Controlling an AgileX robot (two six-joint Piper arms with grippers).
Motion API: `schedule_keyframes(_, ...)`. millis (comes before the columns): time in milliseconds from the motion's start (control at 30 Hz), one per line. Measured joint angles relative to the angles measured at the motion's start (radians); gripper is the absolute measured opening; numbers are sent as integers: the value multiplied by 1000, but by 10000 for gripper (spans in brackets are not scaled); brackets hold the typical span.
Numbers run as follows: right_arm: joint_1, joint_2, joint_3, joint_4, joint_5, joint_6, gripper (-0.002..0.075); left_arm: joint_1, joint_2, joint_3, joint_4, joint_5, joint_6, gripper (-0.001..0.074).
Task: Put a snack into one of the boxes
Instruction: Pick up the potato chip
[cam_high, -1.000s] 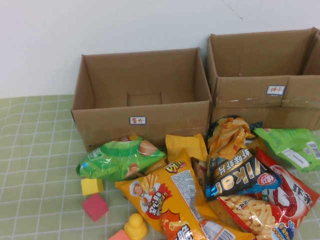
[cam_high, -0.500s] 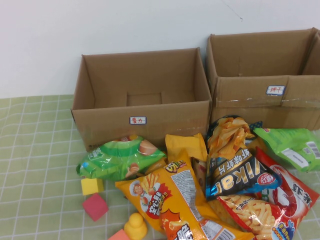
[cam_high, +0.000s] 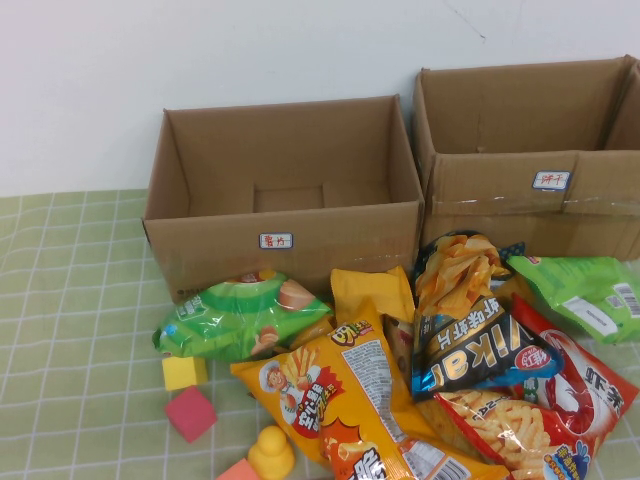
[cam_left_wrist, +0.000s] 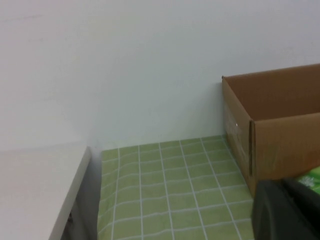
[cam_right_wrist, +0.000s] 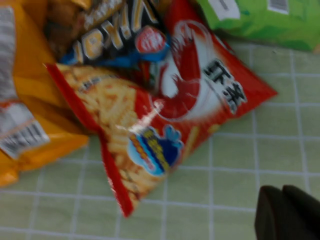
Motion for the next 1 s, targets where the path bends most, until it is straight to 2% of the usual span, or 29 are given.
schedule_keyframes(167, 0, 2, 4, 108, -22, -8, -2, 0, 0, 14, 0, 3, -8, -2)
schedule_keyframes(267, 0, 2, 4, 124, -25, -11, -2, 0, 15, 12, 0, 43, -88, -3)
schedule_keyframes(500, 0, 2, 6, 152, -66, -11, -2, -42, 284, -106, -21, 235, -190, -2)
schedule_keyframes(733, 0, 2, 44, 190, -101, -11, -2, -44, 642, -341, -38, 336, -57, -3)
schedule_keyframes(1000, 0, 2, 47, 219, -103, -45, -2, -44, 867, -456, -115, 307, 57, -3)
